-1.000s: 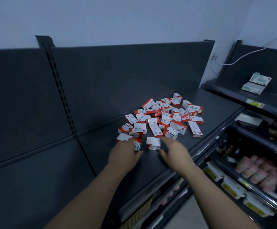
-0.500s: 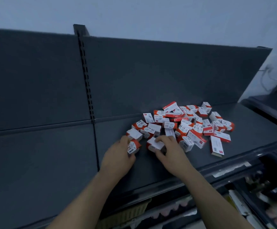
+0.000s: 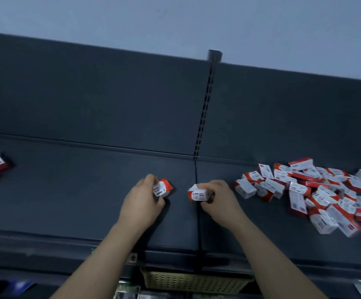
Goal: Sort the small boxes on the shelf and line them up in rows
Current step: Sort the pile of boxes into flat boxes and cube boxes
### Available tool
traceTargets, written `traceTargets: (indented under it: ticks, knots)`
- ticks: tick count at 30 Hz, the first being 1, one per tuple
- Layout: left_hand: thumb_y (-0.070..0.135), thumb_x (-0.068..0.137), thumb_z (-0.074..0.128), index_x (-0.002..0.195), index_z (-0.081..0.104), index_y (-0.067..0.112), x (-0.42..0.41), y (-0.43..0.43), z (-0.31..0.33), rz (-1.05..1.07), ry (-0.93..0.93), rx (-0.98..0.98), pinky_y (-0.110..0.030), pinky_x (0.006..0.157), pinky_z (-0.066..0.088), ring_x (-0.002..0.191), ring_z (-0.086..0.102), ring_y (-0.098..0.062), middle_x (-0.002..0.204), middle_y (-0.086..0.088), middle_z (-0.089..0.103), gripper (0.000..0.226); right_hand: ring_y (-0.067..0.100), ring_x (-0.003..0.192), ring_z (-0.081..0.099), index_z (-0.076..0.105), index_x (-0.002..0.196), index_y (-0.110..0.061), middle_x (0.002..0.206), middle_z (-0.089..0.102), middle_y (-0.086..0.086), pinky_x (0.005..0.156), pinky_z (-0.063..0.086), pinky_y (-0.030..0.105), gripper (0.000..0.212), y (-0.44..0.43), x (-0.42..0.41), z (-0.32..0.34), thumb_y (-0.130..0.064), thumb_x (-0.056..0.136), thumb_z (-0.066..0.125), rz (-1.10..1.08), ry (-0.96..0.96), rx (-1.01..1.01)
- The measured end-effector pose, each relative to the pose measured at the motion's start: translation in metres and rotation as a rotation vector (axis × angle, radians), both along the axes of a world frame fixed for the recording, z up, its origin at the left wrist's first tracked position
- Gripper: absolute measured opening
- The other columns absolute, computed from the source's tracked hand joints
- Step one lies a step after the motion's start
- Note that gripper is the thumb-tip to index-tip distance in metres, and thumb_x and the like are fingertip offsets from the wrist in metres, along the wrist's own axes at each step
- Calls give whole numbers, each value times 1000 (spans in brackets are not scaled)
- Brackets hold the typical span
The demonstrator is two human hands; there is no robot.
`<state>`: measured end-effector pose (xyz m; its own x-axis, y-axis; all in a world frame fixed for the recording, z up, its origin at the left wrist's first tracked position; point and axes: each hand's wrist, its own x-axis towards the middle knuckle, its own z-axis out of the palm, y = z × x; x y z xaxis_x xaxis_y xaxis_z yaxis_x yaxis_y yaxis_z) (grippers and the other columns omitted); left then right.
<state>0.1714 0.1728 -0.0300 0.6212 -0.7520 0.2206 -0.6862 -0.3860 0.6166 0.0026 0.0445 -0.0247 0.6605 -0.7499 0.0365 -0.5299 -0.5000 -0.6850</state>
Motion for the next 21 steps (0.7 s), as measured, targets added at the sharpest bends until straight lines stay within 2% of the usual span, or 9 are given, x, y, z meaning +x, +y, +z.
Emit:
traceTargets:
  ticks: [2, 4, 7, 9, 13, 16, 19, 21]
  knots:
    - [19, 81, 62, 105, 49, 18, 24, 13, 2, 28, -13, 17, -32, 67, 45, 86, 56, -20, 103, 1, 59, 27, 13, 102, 52, 67, 104, -20, 112, 47, 1, 78, 39, 10, 36, 7, 28, 2, 3, 80, 55, 45, 24, -39]
    - [17, 82, 61, 105, 48, 18, 50, 24, 4, 42, -34, 40, -32, 66, 44, 86, 56, -21, 103, 1, 58, 27, 15, 101, 50, 65, 98, -17, 100, 54, 2, 75, 39, 12, 19, 15, 57, 4, -6, 83, 58, 67, 9, -92]
    - [15, 84, 57, 109, 47, 16, 87, 34, 4, 40, -65, 58, -30, 65, 38, 87, 55, -22, 103, 0, 57, 27, 19, 87, 57, 61, 99, -16, 87, 57, -2, 76, 48, 31, 16, 28, 97, 7, -27, 88, 59, 22, -4, -13]
    - [15, 86, 54, 109, 50, 14, 109, 38, 3, 24, -83, 85, -30, 66, 39, 89, 55, -22, 104, -1, 56, 24, 22, 80, 61, 56, 100, -16, 87, 62, 1, 74, 52, 38, 17, 33, 120, 3, -29, 88, 54, -12, 0, 31]
    - [16, 88, 52, 114, 52, 15, 144, 38, 1, -34, -100, 154, -27, 69, 39, 93, 56, -21, 107, -2, 54, 26, 13, 69, 64, 45, 110, -23, 91, 61, -4, 65, 52, 29, 20, 40, 155, -7, -28, 92, 52, -71, -23, 82]
    - [18, 90, 51, 112, 52, 14, 155, 36, -4, -48, -75, 178, -26, 69, 38, 92, 55, -21, 107, -2, 53, 23, 12, 62, 63, 51, 106, -16, 91, 63, 3, 58, 51, 27, 15, 42, 169, -12, -25, 94, 50, -114, -17, 114]
    - [22, 92, 51, 112, 53, 13, 165, 34, -11, -61, -70, 203, -27, 69, 39, 92, 54, -21, 107, -3, 54, 22, 22, 73, 64, 55, 101, -10, 94, 62, 12, 64, 56, 35, 16, 44, 182, -17, -23, 93, 49, -146, 12, 93]
    - [22, 93, 50, 115, 52, 13, 169, 32, -13, -71, -86, 218, -28, 72, 42, 95, 55, -22, 109, -4, 55, 24, 26, 84, 62, 56, 103, -10, 100, 55, 10, 70, 57, 40, 17, 44, 187, -19, -22, 92, 49, -146, -6, 74]
